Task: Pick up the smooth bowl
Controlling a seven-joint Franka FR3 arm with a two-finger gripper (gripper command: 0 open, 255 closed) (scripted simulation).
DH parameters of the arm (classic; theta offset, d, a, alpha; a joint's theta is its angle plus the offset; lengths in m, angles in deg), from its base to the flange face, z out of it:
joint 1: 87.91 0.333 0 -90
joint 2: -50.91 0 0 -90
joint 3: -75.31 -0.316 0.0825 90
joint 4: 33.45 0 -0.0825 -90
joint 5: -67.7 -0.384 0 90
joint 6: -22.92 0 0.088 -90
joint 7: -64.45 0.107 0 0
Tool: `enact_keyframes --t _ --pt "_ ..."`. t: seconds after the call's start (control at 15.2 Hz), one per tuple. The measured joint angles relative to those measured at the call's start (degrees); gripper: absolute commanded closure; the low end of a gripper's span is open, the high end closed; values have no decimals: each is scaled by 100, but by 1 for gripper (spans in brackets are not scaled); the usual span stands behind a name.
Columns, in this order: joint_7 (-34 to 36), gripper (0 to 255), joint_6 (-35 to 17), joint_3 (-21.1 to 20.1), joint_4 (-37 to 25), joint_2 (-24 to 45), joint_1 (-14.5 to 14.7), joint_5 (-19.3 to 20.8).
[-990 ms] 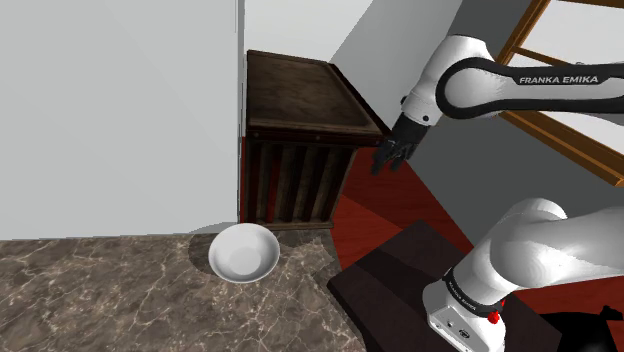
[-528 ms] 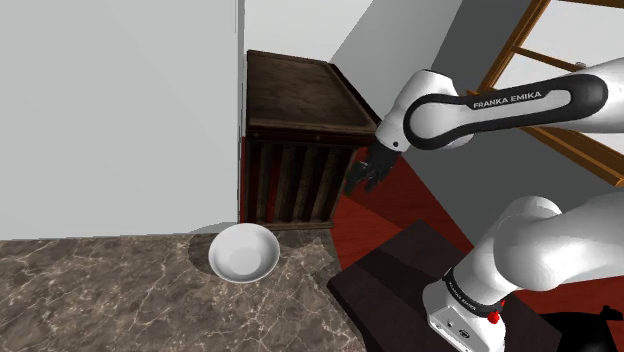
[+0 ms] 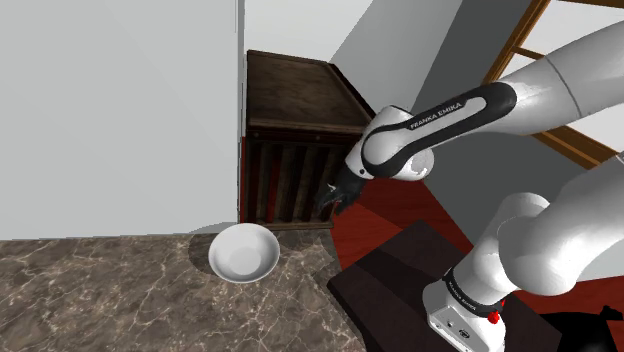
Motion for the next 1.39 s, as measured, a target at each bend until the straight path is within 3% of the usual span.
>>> enact_keyframes --t 0.4,0.73,0.92,1.39 --pt "-1303 0 -867 -110 -789 1499 690 -2188" --pt "-2630 0 -1225 -451 -1746 2713 788 -4017" --pt "-3201 0 -1319 -581 -2259 3277 776 -4719" --pt "-4227 0 -1405 -627 -2665 3923 748 -5662"
